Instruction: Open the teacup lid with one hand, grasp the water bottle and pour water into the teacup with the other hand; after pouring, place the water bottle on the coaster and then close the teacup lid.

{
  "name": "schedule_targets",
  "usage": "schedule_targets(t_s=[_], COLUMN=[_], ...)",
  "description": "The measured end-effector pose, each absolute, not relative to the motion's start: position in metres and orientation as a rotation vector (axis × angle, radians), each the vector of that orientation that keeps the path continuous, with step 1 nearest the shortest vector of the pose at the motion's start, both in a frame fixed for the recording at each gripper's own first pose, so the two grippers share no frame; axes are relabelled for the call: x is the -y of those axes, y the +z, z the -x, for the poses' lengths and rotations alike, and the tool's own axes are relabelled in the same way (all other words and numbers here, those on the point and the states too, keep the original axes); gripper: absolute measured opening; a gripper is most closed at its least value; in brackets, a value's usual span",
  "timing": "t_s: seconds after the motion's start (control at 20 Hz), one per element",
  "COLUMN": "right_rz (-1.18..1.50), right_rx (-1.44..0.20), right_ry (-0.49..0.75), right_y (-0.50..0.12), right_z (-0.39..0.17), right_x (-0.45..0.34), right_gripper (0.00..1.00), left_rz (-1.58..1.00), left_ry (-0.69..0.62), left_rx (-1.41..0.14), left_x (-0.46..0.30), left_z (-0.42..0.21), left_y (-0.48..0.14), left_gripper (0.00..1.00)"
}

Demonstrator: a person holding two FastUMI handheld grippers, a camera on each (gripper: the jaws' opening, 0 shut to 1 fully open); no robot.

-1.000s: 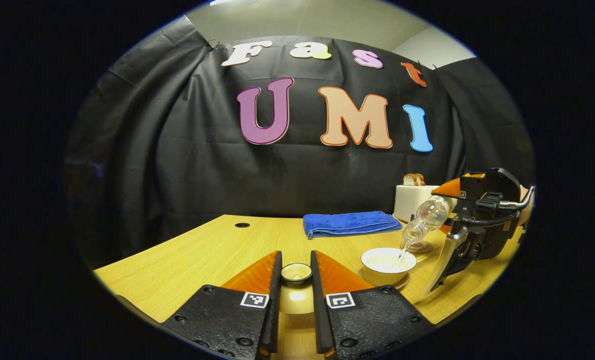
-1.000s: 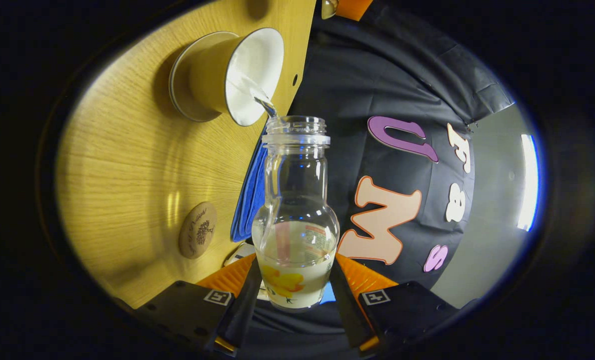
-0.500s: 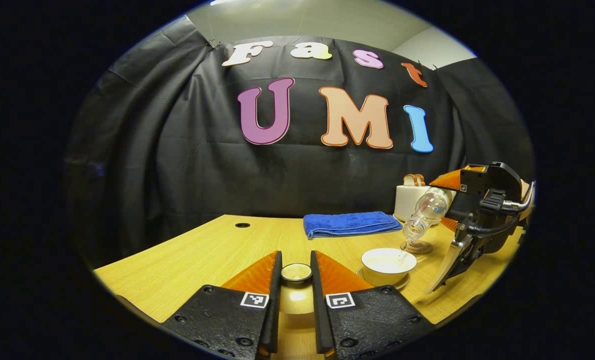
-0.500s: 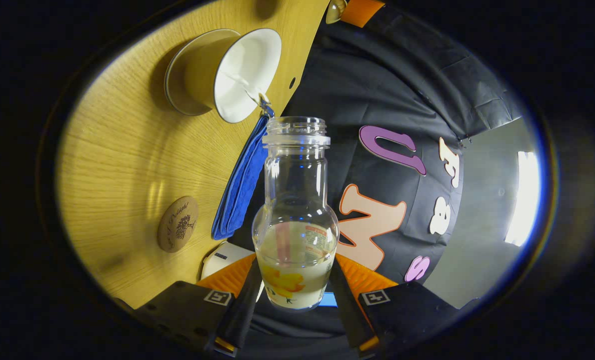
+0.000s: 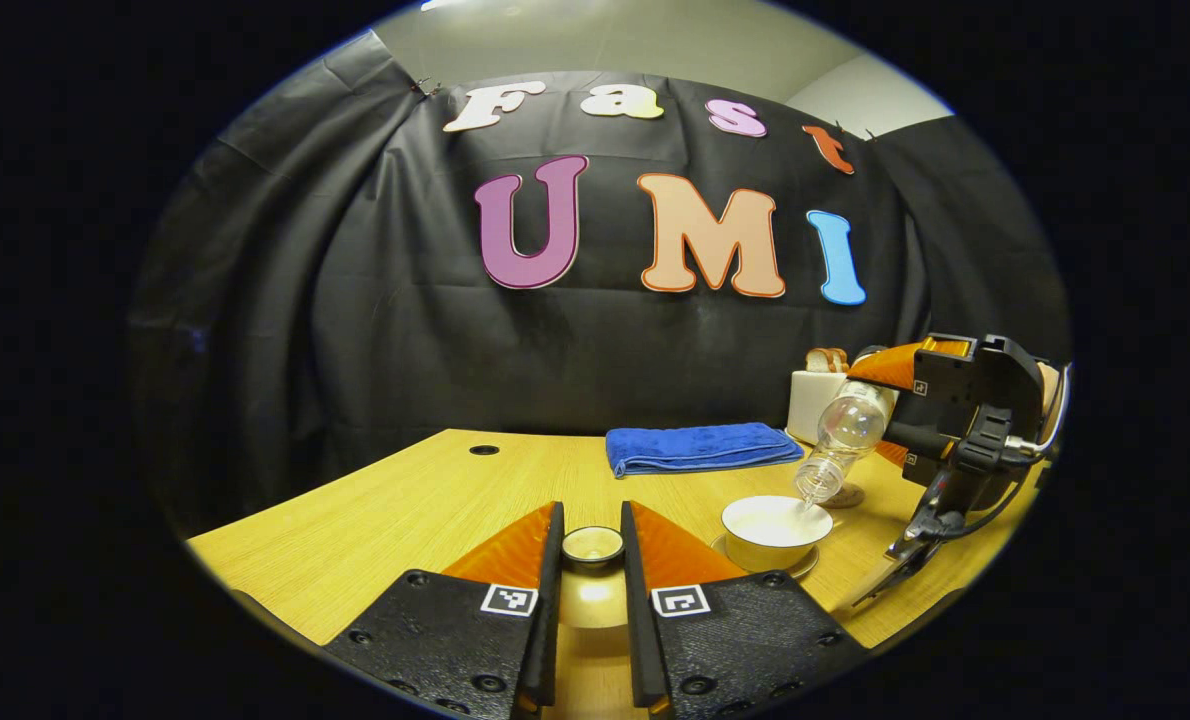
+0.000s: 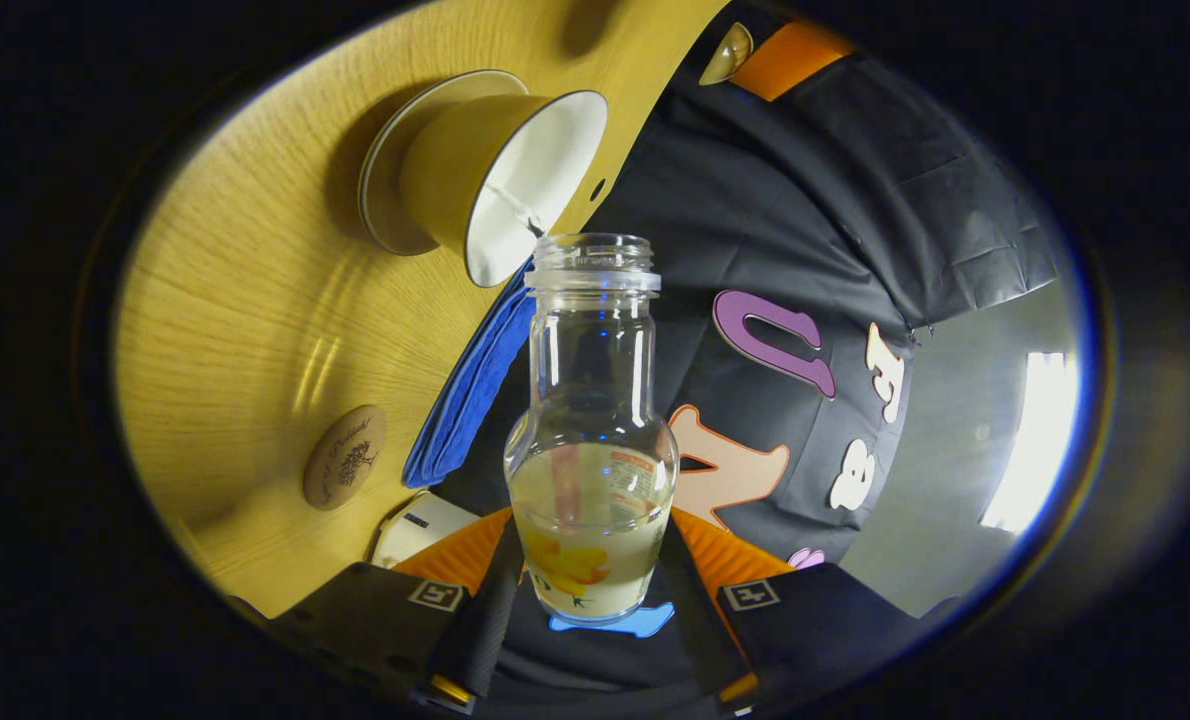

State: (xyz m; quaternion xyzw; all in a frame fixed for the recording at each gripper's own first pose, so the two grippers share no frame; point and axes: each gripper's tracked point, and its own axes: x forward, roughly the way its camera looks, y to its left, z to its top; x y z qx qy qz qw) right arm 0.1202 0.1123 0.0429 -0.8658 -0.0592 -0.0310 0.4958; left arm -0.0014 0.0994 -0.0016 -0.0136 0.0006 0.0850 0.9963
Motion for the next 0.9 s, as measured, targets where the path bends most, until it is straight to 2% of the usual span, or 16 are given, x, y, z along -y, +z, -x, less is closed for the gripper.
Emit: schedule_targets(t_s=[0.4,0.5,0.9], right_rz=[2.084,2.06,1.64], right_rx=[0.144,0.142,-0.086], right_ry=[-0.067,-0.066,0.0], right_y=[0.044,0.042,0.009], right_z=[-0.121,-0.121,-0.11], right_x=[-0.11,-0.11,-0.081], right_gripper=[0.77,0.79,0.78], left_rz=[0.029,0.027,0.025], left_ry=[0.169,0.168,0.172], left_rx=[0.002,0.002,0.001], left_x=[-0.099,-0.099,-0.1], left_z=[0.001,0.0,0.001], left_y=[-0.001,-0.002,-0.001], left_gripper=[0.27,0.27,0.27])
